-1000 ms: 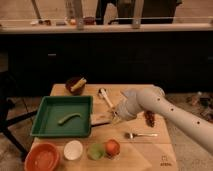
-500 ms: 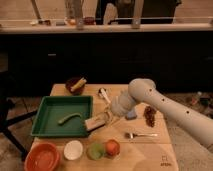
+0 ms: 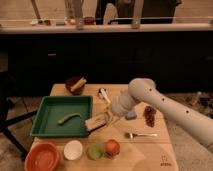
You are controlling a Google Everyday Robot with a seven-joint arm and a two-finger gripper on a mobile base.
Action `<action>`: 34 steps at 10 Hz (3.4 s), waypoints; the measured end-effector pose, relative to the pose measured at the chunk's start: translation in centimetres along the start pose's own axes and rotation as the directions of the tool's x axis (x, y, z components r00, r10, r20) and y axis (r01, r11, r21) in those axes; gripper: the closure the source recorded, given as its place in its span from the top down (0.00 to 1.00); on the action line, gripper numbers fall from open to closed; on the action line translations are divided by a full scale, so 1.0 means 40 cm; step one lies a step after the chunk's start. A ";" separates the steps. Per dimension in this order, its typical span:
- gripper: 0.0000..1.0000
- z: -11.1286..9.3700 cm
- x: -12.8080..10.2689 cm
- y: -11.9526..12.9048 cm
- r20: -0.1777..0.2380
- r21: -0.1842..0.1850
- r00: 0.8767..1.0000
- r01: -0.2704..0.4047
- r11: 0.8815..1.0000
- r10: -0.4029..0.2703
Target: Place eraser in plastic cup
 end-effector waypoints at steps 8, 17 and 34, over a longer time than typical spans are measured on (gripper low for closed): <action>0.00 0.065 -0.137 -0.088 0.094 -0.247 0.887 0.462 0.852 -0.453; 0.00 0.106 -0.118 0.031 0.178 -0.480 0.784 0.596 0.644 -0.594; 0.00 0.157 -0.154 0.087 0.307 -0.533 0.703 0.685 0.496 -0.641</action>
